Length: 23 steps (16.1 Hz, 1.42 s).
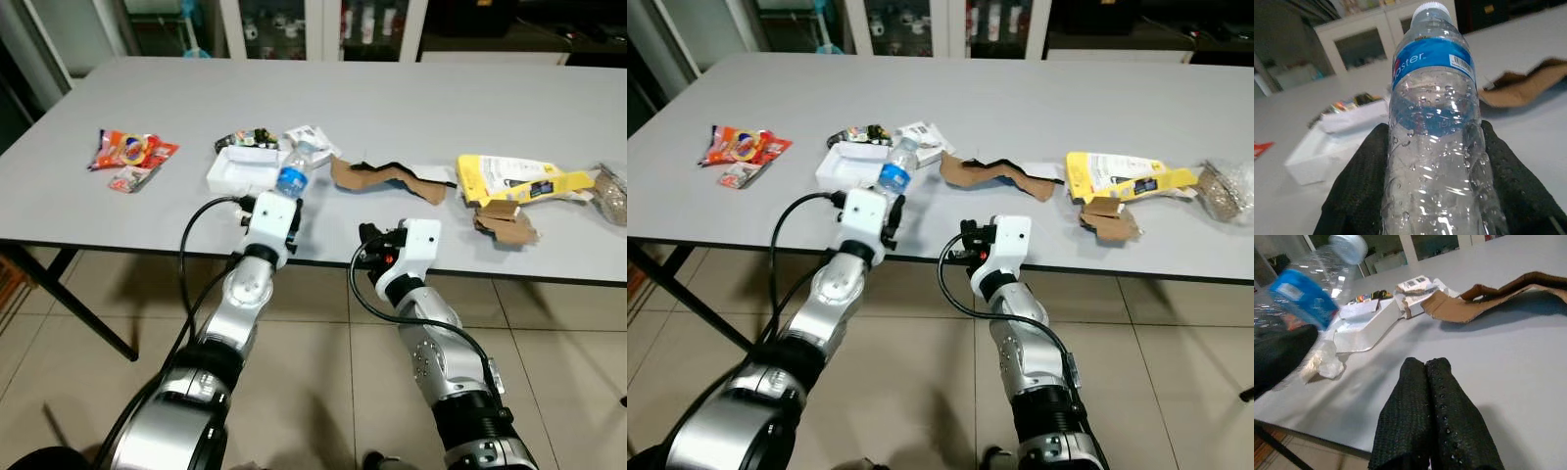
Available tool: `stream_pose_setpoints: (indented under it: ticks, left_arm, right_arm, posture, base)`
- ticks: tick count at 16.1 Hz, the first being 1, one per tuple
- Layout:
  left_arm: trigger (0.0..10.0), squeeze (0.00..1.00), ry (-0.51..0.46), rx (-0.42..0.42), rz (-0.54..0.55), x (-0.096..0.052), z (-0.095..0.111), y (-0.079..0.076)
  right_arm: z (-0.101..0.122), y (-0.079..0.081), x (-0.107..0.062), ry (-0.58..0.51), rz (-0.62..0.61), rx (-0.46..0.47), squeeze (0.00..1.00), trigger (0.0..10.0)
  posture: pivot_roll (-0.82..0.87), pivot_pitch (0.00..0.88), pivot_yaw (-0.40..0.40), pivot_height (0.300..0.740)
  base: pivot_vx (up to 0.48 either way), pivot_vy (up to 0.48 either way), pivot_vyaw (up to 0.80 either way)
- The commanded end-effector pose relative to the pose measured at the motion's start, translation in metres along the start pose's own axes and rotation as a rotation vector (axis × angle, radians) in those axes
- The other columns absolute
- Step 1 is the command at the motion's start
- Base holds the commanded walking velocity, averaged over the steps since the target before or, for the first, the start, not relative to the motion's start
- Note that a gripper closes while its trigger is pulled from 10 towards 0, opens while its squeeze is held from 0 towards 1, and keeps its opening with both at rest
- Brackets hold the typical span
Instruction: Picking trash to rubbish bin
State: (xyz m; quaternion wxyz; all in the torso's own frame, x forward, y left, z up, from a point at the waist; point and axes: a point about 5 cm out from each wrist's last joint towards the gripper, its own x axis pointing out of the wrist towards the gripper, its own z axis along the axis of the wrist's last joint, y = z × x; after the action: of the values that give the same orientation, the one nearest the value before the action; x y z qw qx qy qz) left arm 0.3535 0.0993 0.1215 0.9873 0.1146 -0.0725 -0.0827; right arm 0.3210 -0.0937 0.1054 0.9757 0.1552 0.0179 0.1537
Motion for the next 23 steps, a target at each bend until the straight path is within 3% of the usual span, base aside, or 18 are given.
stream_pose_setpoints:
  ticks: [1,4,7,23]
  left_arm:
    - [10.0,0.0,-0.04,-0.013,0.044,-0.006,0.003,0.006]
    - [10.0,0.0,-0.137,0.017,0.112,-0.021,0.01,0.018]
    - [10.0,0.0,-0.107,-0.012,0.182,-0.03,0.004,0.028]
    - [10.0,0.0,-0.071,-0.038,0.203,-0.035,0.003,0.026]
  right_arm:
    - [0.009,-0.005,-0.001,-0.062,-0.04,0.021,0.0,10.0]
    - [0.026,-0.008,-0.001,-0.164,-0.068,-0.023,0.0,10.0]
    - [0.028,-0.01,-0.001,-0.186,-0.079,-0.012,0.0,10.0]
    - [0.019,-0.013,-0.002,-0.156,-0.117,-0.016,0.0,10.0]
  posture:
    - [-0.02,0.047,0.05,0.74]
    - [-0.01,0.052,0.037,0.74]
    - [-0.01,0.054,0.026,0.74]
    - [-0.01,0.038,0.03,0.74]
  base:
    - [0.0,0.0,0.0]
    - [0.0,0.0,0.0]
    - [0.0,0.0,0.0]
    - [0.0,0.0,0.0]
